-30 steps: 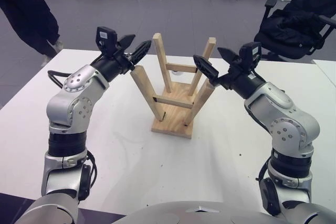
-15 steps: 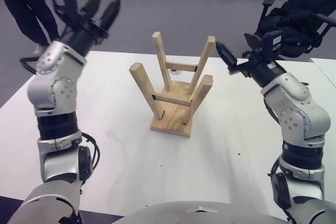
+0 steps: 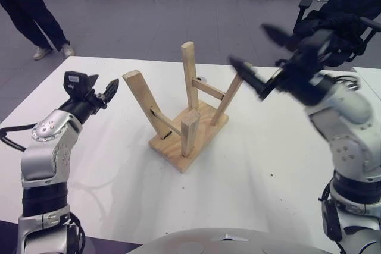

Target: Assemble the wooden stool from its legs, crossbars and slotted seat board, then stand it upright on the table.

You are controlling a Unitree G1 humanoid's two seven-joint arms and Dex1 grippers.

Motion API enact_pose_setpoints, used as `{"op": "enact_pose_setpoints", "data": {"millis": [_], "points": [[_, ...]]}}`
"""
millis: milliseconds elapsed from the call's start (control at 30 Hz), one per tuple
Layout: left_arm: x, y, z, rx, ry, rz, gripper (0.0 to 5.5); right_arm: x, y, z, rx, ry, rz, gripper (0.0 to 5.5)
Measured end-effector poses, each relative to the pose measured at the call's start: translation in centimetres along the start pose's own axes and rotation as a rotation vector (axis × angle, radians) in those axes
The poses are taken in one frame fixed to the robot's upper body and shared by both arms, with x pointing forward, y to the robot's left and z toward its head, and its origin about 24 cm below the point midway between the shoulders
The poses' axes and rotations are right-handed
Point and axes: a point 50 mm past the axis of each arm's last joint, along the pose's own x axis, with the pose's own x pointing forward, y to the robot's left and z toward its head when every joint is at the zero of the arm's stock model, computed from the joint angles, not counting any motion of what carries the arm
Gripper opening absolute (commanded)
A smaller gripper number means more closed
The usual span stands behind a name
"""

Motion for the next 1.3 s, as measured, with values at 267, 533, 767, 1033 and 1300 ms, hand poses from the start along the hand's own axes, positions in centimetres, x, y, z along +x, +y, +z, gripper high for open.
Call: {"op": "enact_pose_setpoints", "data": {"millis": [267, 533, 767, 1033, 1300], "points": [[-4.0, -1.8, -7.6, 0.146, 0.477, -0.158, 3.23, -0.3, -5.7, -11.3, 0.285, 0.300, -0.282, 5.40], [-4.1, -6.0, -9.2, 0.178, 0.563, -0.412, 3.23, -2.0, 0.8, -24.7, 0.139, 0.710, -0.013, 5.40], [-1.3, -6.3, -9.5, 0.304, 0.526, -0.400, 3.23, -2.2, 0.4, -24.6, 0.027, 0.717, 0.194, 5.40], [2.7, -7.4, -10.6, 0.257, 0.383, -0.386, 3.23, -9.9, 2.2, -21.8, 0.139, 0.649, 0.444, 5.40], [-0.4, -5.5, -12.0, 0.258, 0.322, -0.303, 3.23, -13.3, 2.1, -18.3, 0.092, 0.623, 0.062, 5.40]]}}
